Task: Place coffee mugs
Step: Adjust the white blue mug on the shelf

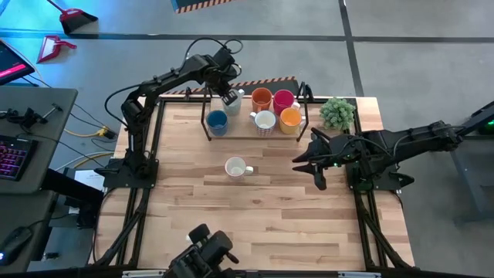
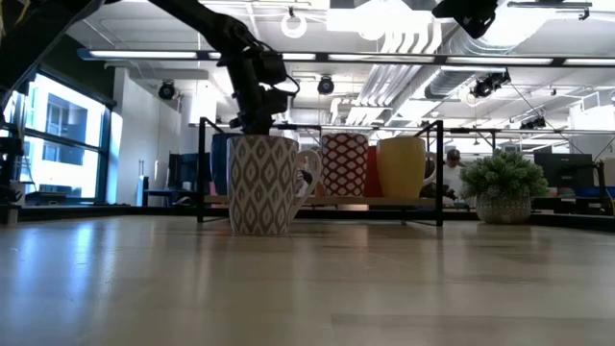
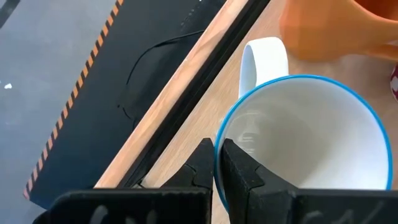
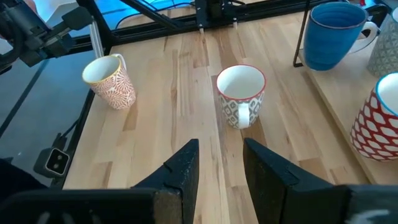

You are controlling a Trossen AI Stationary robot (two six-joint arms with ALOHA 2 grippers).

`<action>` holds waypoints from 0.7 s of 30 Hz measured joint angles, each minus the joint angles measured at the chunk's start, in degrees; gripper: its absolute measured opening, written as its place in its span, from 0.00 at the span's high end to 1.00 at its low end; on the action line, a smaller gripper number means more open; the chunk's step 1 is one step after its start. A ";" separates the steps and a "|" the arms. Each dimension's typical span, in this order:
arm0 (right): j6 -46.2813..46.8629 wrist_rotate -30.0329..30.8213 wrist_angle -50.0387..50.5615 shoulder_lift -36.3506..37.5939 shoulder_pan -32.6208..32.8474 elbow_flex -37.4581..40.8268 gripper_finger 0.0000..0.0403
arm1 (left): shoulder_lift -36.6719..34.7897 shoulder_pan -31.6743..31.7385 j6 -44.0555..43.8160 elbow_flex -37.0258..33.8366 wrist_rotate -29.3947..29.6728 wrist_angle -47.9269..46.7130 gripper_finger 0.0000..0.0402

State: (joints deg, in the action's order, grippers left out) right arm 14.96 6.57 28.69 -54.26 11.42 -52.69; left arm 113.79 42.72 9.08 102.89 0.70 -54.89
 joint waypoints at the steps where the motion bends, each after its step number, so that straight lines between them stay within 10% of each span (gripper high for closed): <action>1: 0.03 -0.28 0.06 0.00 0.00 0.00 0.74 | -0.06 -0.16 0.00 0.00 0.11 -0.02 1.00; 21: -1.07 -1.51 0.34 0.00 0.00 0.00 0.74 | -0.17 -1.46 -7.77 -0.04 1.76 0.18 1.00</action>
State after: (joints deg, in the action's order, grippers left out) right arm 13.89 5.06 29.04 -54.26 11.42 -52.69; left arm 113.62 41.26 1.31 102.85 2.46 -54.71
